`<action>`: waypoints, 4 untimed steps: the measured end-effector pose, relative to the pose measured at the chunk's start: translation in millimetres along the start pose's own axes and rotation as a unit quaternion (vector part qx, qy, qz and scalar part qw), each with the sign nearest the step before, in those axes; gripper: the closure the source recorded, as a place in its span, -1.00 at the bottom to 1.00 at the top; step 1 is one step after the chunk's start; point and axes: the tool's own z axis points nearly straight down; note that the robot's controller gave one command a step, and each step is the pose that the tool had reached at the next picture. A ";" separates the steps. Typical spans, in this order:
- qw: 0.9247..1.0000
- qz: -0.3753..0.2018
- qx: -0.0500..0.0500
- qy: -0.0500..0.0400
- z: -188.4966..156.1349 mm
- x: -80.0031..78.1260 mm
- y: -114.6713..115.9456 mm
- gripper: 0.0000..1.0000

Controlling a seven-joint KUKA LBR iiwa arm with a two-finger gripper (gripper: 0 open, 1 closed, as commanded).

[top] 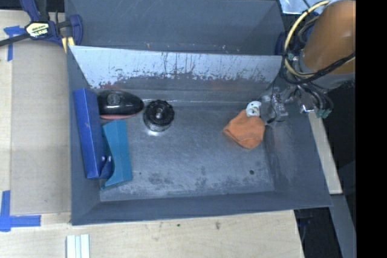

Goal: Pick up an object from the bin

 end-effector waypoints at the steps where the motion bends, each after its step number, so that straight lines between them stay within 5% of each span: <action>1: 1.000 -0.003 0.000 0.000 19.0 -23.8 5.4 1.00; 2: 1.000 -0.014 -0.001 0.001 39.2 -14.1 9.0 1.00; 3: 1.000 -0.022 -0.001 0.000 65.9 -30.7 19.0 -1.00; 4: 1.000 -0.022 -0.001 0.000 65.9 -30.8 18.9 1.00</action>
Offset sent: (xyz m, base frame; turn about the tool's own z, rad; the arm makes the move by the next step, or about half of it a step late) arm 0.0077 0.0111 -0.0442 -0.0362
